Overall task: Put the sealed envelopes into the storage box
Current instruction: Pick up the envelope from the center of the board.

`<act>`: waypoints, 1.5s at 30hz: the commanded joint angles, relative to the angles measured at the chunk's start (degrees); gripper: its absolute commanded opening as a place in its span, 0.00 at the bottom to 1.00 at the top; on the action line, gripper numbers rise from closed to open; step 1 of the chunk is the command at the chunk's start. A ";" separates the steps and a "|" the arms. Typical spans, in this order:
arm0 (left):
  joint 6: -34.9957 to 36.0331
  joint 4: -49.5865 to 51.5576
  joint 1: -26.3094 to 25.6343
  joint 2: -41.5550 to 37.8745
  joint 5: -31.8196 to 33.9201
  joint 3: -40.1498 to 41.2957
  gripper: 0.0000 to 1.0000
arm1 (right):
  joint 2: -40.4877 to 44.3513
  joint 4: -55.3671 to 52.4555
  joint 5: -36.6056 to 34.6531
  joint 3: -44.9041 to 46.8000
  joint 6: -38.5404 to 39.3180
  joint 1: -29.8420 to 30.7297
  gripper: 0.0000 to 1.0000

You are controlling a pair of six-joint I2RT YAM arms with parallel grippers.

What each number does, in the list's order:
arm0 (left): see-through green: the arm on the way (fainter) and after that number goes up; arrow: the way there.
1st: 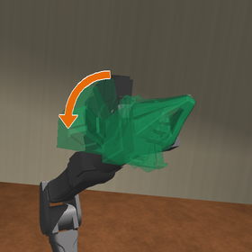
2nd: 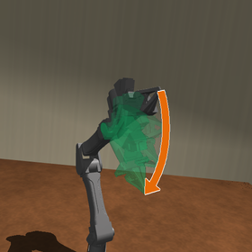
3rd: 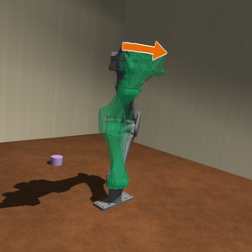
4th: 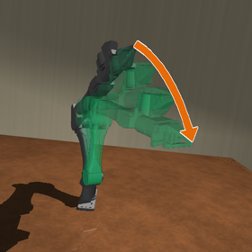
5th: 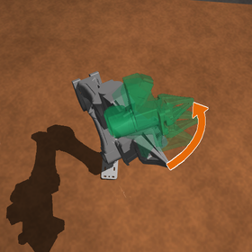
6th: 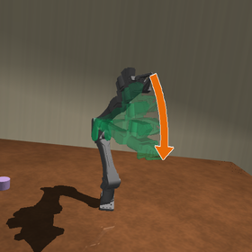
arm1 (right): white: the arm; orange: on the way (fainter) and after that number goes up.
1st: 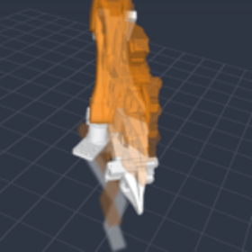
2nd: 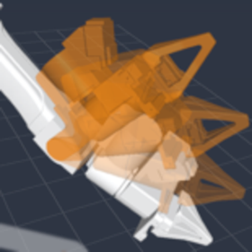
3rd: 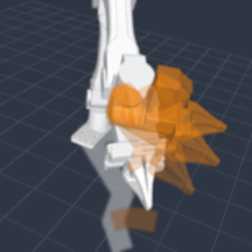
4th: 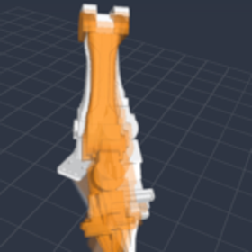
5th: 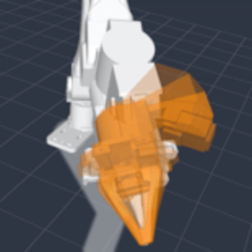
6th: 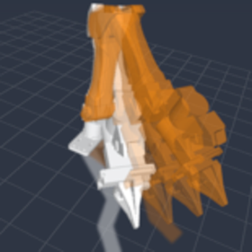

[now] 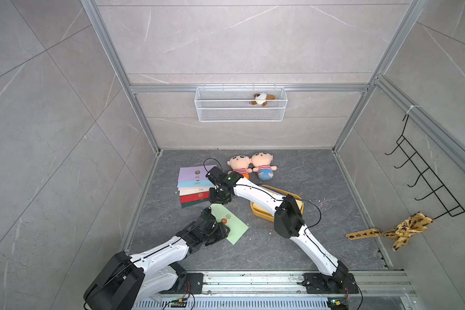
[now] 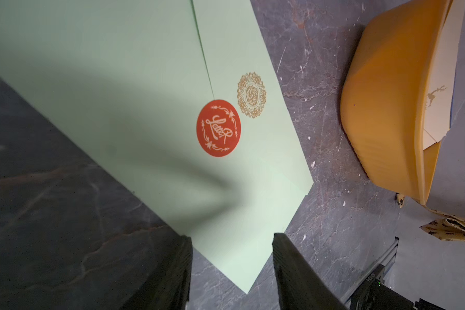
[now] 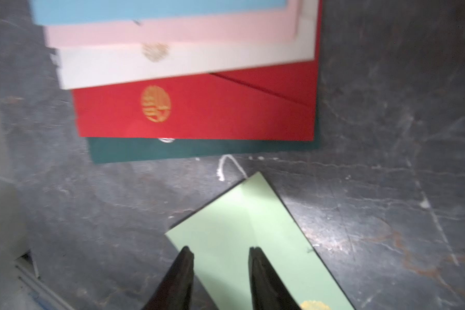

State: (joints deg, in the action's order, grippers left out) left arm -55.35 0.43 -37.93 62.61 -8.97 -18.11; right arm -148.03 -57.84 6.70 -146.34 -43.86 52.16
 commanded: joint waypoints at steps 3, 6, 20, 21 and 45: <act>4.37 13.01 -0.12 -0.17 7.19 -7.41 0.56 | -1.97 -18.34 -6.32 -16.89 1.08 0.40 0.39; 5.10 15.66 0.42 0.89 11.15 -10.58 0.56 | -4.42 -25.60 -8.73 -25.05 -0.78 0.65 0.39; 7.09 17.49 4.43 1.50 13.96 -11.46 0.56 | -6.97 -28.39 -10.34 -35.73 1.45 1.29 0.38; 7.20 17.72 5.13 0.72 13.91 -11.10 0.56 | -6.75 -28.01 -10.34 -35.76 1.60 1.32 0.38; 7.88 18.25 9.31 -2.52 15.30 -10.63 0.57 | 3.58 4.93 -5.73 -35.72 35.59 0.40 0.39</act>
State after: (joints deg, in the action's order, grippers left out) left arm -48.77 18.28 -28.82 60.66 5.50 -28.99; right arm -149.18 -59.42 -2.61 -178.08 -19.55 52.69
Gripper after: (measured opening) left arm 0.569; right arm 0.393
